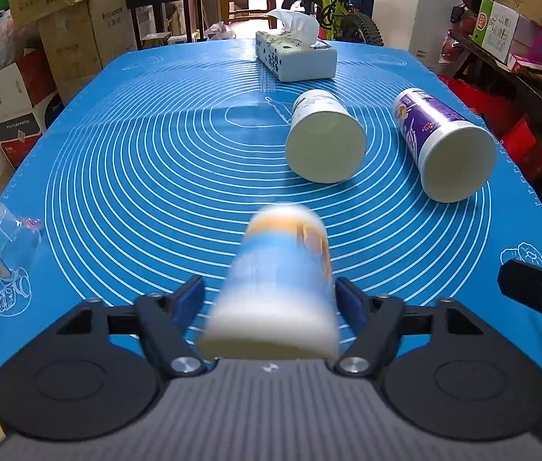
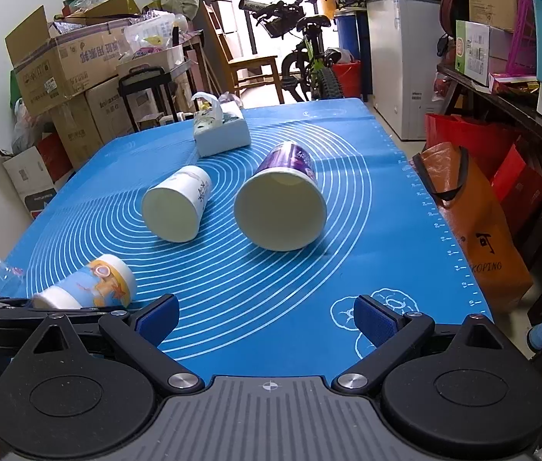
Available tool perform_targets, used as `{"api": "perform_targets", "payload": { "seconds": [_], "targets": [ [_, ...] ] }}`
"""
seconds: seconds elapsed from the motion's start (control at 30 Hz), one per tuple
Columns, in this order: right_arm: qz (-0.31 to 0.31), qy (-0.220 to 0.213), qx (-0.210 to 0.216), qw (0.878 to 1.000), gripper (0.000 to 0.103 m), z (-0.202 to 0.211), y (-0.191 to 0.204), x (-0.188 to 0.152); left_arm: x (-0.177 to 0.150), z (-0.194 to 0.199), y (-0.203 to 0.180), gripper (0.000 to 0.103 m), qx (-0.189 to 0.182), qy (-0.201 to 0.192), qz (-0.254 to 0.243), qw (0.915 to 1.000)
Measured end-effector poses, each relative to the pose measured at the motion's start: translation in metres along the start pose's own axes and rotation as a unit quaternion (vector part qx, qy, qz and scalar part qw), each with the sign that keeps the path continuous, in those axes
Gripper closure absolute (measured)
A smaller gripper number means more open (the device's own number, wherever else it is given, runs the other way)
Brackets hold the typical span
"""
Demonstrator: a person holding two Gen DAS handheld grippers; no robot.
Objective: Flip cup upside down
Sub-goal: 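Lift the blue-and-orange cup with the left gripper toward the right gripper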
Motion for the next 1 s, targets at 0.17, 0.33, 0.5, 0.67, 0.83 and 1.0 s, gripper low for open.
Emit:
{"api": "perform_targets", "payload": {
  "seconds": [0.17,0.33,0.5,0.67,0.83,1.0],
  "targets": [
    [0.002,0.001,0.0,1.0,0.006,0.0,0.001,0.0,0.001,0.001,-0.001,0.021,0.001,-0.002,-0.005,1.0],
    [0.003,0.001,-0.001,1.0,0.006,0.0,0.001,0.0,0.001,0.002,0.0,0.02,0.001,-0.003,-0.009,1.0],
    [0.006,-0.001,0.0,1.0,0.006,0.001,0.003,0.001,0.004,0.007,-0.002,0.02,-0.001,-0.01,-0.013,0.9999],
    [0.009,-0.002,-0.001,1.0,0.006,0.005,0.005,0.004,0.009,0.021,-0.004,0.013,-0.012,-0.025,-0.012,0.9995],
    [0.012,-0.012,0.0,1.0,0.006,0.015,0.007,0.012,0.017,0.043,-0.008,0.01,-0.025,-0.049,-0.018,0.9983],
    [0.015,-0.008,0.009,1.0,0.006,0.019,0.016,0.024,0.025,0.058,0.001,0.008,-0.022,-0.067,-0.01,0.9974]
  ]
}}
Point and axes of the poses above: each gripper's, at about its wrist camera, not at the fingertips, and z roughly against the way its jaws point, y to its left, x to its top, the point moved 10 cm from there along -z, roughly the way its jaws point, and after that the axes turned 5 degrees about -x, right-handed, at the moved point
